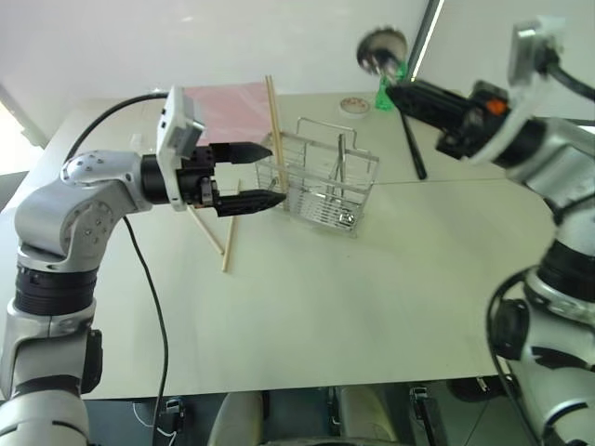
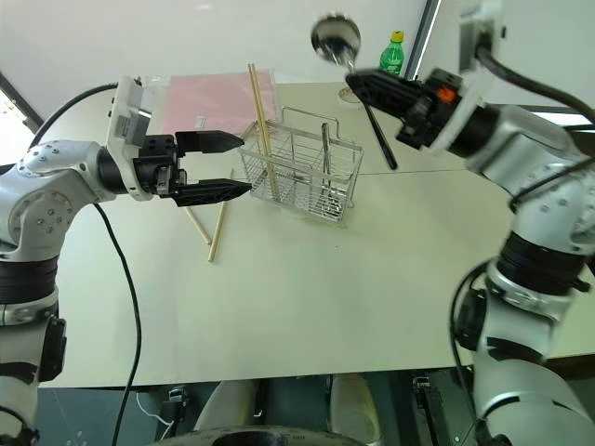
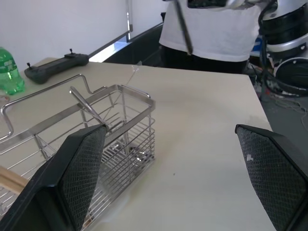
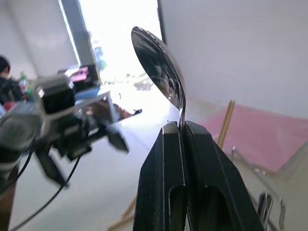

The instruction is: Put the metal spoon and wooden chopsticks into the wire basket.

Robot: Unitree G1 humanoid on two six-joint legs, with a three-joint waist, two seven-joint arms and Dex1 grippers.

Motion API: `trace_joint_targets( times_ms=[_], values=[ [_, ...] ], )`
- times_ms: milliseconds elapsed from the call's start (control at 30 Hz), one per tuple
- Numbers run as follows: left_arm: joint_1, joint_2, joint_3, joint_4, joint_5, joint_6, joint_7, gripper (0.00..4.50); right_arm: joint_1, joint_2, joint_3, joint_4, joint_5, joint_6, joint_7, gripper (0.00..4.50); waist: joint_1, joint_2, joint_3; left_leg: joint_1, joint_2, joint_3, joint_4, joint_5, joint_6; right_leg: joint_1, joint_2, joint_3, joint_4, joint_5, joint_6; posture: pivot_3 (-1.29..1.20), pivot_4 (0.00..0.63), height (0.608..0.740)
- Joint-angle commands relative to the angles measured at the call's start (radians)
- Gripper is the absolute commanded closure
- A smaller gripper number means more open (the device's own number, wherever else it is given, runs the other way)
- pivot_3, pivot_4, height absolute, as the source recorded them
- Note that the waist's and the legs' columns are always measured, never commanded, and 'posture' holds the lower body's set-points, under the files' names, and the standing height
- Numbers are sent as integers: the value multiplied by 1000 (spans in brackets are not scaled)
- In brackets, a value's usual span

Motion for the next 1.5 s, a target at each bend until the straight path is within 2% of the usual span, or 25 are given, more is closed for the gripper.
trace_joint_targets(
  times_ms=[33,167,300,467,567,667,767,800,933,1067,1200,1333,1433,1500],
  values=[
    [-35,-6,12,-7,7,-25,-5,0,-35,95,62,43,-83,-149,-112,4451,0,0,0,-2,0,0,0,0,0,-1,0,0,0,2,3,0,150,721],
    [-33,-4,22,-16,8,-23,-1,0,-29,183,119,112,-149,-282,-154,4451,1,0,0,-9,0,0,1,0,0,-9,0,0,2,3,6,0,150,721],
    [-32,-1,40,-24,5,-16,17,0,-11,242,145,204,-203,-412,-165,4451,-3,0,0,-10,-1,0,0,0,0,-9,0,0,2,4,6,0,150,721],
    [-18,17,67,-47,-11,2,37,0,26,267,132,274,-218,-507,-163,4451,-2,0,0,-9,0,-1,1,0,0,-9,1,0,2,3,6,0,150,721],
    [-10,27,78,-54,-12,8,47,0,62,274,125,280,-198,-514,-165,3520,-4,0,0,-9,0,0,1,0,0,-9,1,0,2,3,6,0,150,721],
    [-11,31,82,-55,-16,11,51,0,93,280,117,249,-191,-513,-193,2072,-5,0,0,-9,0,-1,1,0,0,-9,1,0,2,3,6,0,150,721],
    [-13,31,84,-54,-16,11,51,0,107,277,118,230,-193,-514,-212,431,-5,0,0,-8,0,-1,1,0,0,-9,1,0,3,3,6,0,150,721],
    [-15,30,83,-52,-15,10,51,0,111,275,115,225,-191,-513,-217,44,-5,0,0,-8,0,-1,1,0,0,-9,1,0,3,3,6,0,150,721],
    [-26,24,75,-34,-6,-1,48,0,117,256,97,207,-180,-501,-232,44,-4,0,0,-8,0,-1,1,0,0,-9,1,0,3,3,6,0,150,721],
    [-42,17,66,2,12,-18,40,0,102,95,35,111,-126,-401,-208,44,4,1,0,-9,0,-1,1,0,0,-8,1,0,2,3,5,0,150,721],
    [-39,40,100,26,13,11,69,0,166,-211,25,-96,4,-219,-3,44,4,1,1,-10,-1,0,1,0,0,-8,-1,0,0,3,5,0,150,721],
    [-34,65,129,85,52,32,146,0,291,-481,-66,-249,151,-73,157,44,-4,0,0,-8,0,0,0,-4,7,-7,1,0,-1,2,7,0,150,721],
    [-55,58,132,153,108,81,273,0,423,-588,-148,-347,224,4,193,44,-2,0,0,-7,2,0,1,-4,7,-6,3,0,0,1,6,0,150,721],
    [-87,30,147,207,142,139,399,0,524,-589,-213,-432,288,46,160,44,2,-1,0,-5,3,-1,1,-4,7,-4,4,0,0,0,4,0,150,721]
  ],
)
